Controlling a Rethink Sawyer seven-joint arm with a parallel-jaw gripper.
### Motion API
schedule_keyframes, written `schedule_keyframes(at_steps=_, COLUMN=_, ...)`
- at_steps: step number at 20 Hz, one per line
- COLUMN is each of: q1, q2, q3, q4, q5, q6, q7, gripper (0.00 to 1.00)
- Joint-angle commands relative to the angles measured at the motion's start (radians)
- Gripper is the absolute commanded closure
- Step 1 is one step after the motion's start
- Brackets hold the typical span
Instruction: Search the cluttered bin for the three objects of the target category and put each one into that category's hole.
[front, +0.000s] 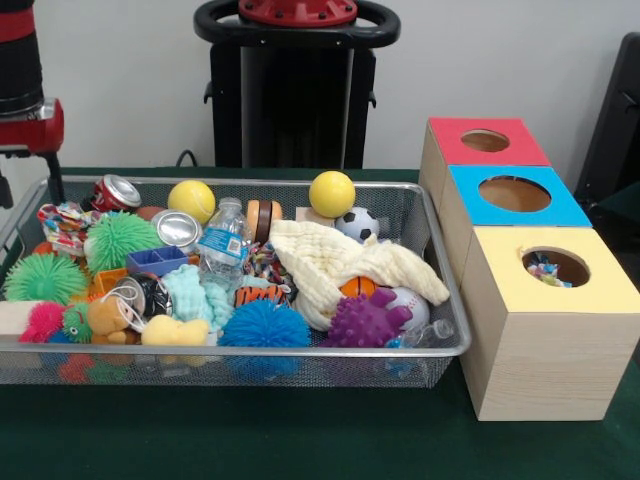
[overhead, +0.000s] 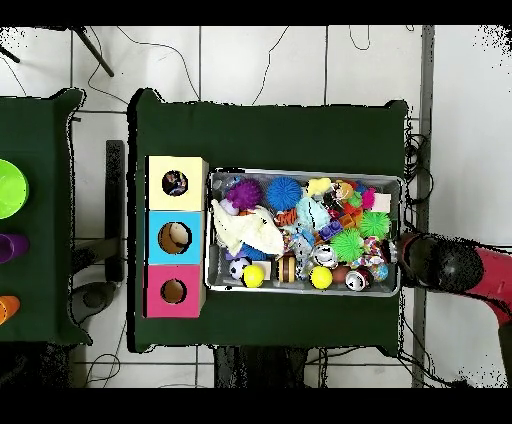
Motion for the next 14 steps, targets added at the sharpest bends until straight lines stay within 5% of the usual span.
schedule_keyframes(at_steps=1, q1=-0.033, q2=0.074, q3=0.052, q4=0.066, q5=-0.076, q6=-0.065, q7=-0.192, gripper=0.0)
schedule_keyframes(at_steps=14, q1=-0.066, q2=0.112, q3=0.056, q4=0.062, q5=-0.105, q6=-0.071, q7=-0.174, gripper=0.0)
